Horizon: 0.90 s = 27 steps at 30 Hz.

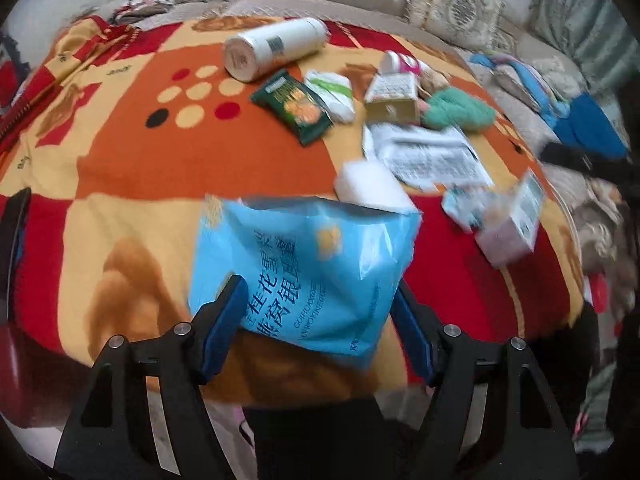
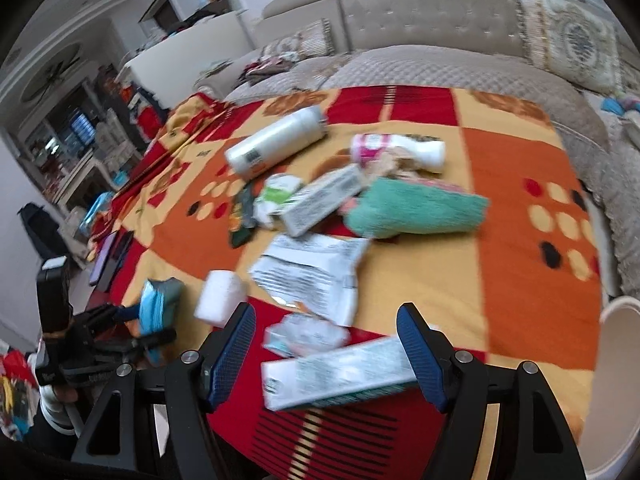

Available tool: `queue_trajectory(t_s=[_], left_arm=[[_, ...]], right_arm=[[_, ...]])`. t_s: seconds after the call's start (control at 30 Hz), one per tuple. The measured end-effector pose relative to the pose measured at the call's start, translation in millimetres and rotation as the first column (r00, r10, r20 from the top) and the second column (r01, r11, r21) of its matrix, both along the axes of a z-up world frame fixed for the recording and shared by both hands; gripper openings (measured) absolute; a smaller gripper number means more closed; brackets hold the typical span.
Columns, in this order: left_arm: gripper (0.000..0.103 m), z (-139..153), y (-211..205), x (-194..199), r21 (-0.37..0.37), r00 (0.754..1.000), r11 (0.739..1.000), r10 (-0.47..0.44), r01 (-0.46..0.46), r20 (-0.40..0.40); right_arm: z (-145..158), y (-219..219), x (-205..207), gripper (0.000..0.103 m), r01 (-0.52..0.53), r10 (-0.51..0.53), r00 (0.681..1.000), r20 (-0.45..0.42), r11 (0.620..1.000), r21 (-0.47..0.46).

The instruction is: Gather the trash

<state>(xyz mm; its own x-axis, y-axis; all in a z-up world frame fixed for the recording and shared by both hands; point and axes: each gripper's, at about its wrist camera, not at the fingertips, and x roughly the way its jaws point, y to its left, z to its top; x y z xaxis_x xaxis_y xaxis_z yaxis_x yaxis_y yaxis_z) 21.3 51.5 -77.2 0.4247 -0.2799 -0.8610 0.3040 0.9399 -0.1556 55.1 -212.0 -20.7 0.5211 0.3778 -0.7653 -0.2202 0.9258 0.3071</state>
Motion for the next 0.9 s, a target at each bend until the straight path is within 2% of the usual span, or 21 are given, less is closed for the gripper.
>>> queue_trajectory(t_s=[0.1, 0.4, 0.53, 0.67, 0.83, 0.9], left_arm=[[0.073, -3, 5, -13, -0.004, 1.000, 1.000, -0.021, 0.021, -0.015], [0.077, -10, 24, -10, -0.183, 0.997, 0.982, 0.048, -0.057, -0.054], [0.077, -1, 30, -10, -0.214, 0.996, 0.973, 0.087, -0.088, -0.016], [0.079, 8, 31, -1, -0.176, 0.992, 0.978, 0.123, -0.115, 0.040], [0.079, 20, 46, 18, -0.199, 0.977, 0.963, 0.200, -0.182, 0.073], [0.079, 30, 54, 29, -0.211, 0.966, 0.956, 0.232, -0.205, 0.111]], right_arm=[[-2, 20, 7, 0.071, -0.047, 0.048, 0.999, -0.017, 0.999, 0.017], [-7, 60, 15, 0.071, -0.119, 0.119, 0.993, -0.026, 0.993, 0.009], [-6, 61, 12, 0.071, -0.119, 0.119, 0.993, -0.025, 0.993, -0.005], [-5, 56, 13, 0.071, -0.102, 0.102, 0.994, -0.030, 0.995, 0.007], [-6, 57, 9, 0.071, -0.108, 0.108, 0.994, -0.030, 0.994, 0.002], [-7, 56, 9, 0.072, -0.109, 0.109, 0.993, -0.034, 0.994, -0.001]])
